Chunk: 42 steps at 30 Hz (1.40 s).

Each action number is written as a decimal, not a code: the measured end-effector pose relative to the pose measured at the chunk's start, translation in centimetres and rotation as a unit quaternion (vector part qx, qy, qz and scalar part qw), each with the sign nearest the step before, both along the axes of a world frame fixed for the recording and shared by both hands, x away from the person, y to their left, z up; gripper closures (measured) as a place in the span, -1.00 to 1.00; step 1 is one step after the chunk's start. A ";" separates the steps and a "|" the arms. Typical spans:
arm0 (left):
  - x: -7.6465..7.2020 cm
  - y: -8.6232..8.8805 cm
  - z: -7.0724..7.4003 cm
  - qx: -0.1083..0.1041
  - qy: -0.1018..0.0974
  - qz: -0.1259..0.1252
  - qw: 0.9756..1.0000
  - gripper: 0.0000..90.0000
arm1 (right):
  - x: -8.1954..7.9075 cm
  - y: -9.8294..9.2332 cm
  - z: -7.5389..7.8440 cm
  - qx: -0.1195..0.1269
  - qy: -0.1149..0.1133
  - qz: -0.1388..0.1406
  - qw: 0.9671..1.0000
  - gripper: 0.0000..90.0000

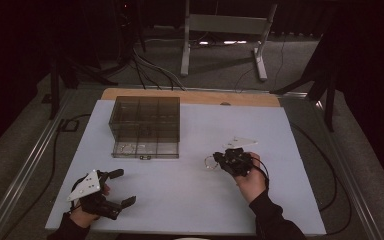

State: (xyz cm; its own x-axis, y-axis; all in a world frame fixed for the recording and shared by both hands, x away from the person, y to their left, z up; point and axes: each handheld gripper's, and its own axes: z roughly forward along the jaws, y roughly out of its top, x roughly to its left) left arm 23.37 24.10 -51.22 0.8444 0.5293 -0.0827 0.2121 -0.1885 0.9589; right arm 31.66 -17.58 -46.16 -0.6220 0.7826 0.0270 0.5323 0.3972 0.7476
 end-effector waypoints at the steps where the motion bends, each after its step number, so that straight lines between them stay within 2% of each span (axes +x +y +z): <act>1: 0.0 0.0 0.0 -0.003 0.001 0.002 1.000 -0.99 | 0.3 0.6 0.1 -0.001 0.000 0.006 1.000 0.92; 6: 0.0 0.0 0.0 -0.002 0.000 0.000 1.000 -0.99 | 0.9 1.6 0.4 0.005 0.000 0.013 1.000 0.92; 19: -0.1 0.0 0.0 -0.002 0.000 0.001 1.000 -0.99 | 2.5 5.8 2.0 0.015 -0.015 0.045 0.999 0.92; 24: 0.0 0.1 0.0 -0.003 0.001 0.000 1.000 -0.99 | 2.9 7.1 2.2 0.015 -0.019 0.053 0.998 0.92; 27: -0.1 0.1 0.0 -0.003 0.000 -0.001 1.000 -0.99 | 3.6 8.6 2.3 0.020 -0.015 0.062 0.998 0.92; 30: 0.0 0.1 0.1 -0.005 0.000 0.001 1.000 -0.99 | 3.8 9.3 2.3 0.019 -0.016 0.066 0.998 0.92; 31: -0.1 0.1 0.0 -0.003 0.001 0.001 1.000 -0.99 | 4.0 10.1 2.3 0.016 -0.018 0.069 0.997 0.92; 38: -0.1 0.1 0.0 -0.004 0.001 0.000 1.000 -0.99 | 4.5 11.4 2.4 0.018 -0.018 0.075 0.997 0.92; 42: -0.1 0.1 0.0 -0.004 0.000 -0.001 1.000 -0.99 | 5.0 13.0 2.4 0.016 -0.016 0.084 0.996 0.92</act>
State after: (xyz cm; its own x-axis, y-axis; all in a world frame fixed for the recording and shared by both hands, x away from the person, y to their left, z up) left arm 23.30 24.24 -51.21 0.8450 0.5276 -0.0868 0.2122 -0.1820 0.9601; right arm 36.68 -4.53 -43.76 -0.7455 0.6659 0.0282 0.4359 0.4552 0.7764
